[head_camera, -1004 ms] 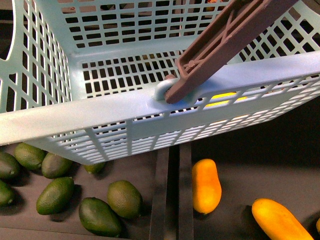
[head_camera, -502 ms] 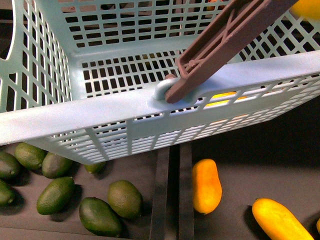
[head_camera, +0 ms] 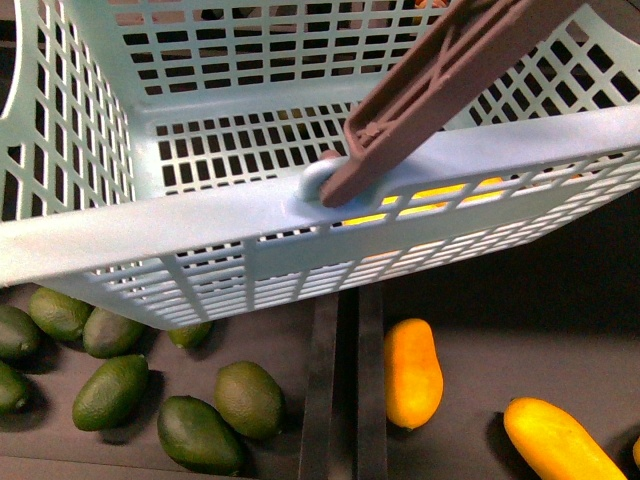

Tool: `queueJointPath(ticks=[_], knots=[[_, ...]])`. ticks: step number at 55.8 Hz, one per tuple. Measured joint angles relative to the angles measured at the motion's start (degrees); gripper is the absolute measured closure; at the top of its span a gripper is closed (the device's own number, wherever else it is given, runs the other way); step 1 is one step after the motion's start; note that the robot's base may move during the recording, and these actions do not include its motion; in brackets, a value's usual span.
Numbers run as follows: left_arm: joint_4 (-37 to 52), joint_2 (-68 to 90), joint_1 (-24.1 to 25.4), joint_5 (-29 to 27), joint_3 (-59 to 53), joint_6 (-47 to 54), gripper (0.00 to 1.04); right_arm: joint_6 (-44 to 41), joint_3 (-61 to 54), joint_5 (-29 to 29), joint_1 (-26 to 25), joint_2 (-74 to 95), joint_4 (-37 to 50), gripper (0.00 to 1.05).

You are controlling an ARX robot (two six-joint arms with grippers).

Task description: Pick lemon and mango into basket

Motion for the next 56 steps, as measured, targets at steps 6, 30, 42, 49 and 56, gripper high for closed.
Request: queueJointPath(ticks=[6, 30, 42, 49, 56], knots=[[0.0, 0.0, -0.07, 0.37, 0.0, -0.09, 0.98, -3.17, -4.39, -1.55, -1.79, -3.21, 1.22, 0.55], [0.0, 0.0, -0.07, -0.26, 0.0, 0.09, 0.98, -5.46, -14.4, -10.05, -8.98, -15.21, -1.2, 1.03], [0.0, 0.0, -0.07, -0.17, 0.0, 0.07, 0.98, -5.46, -16.94, -10.75, -11.19, -20.9, -4.28, 1.03], [0.0, 0.0, -0.07, -0.07, 0.0, 0.02, 0.98, -5.46, -17.94, -10.75, -11.21, -23.96, -6.29, 1.03], [0.0, 0.0, -0.07, -0.31, 0.0, 0.04, 0.98, -5.46, -19.02, -10.75, -11.21, -27.87, -9.11, 1.03]])
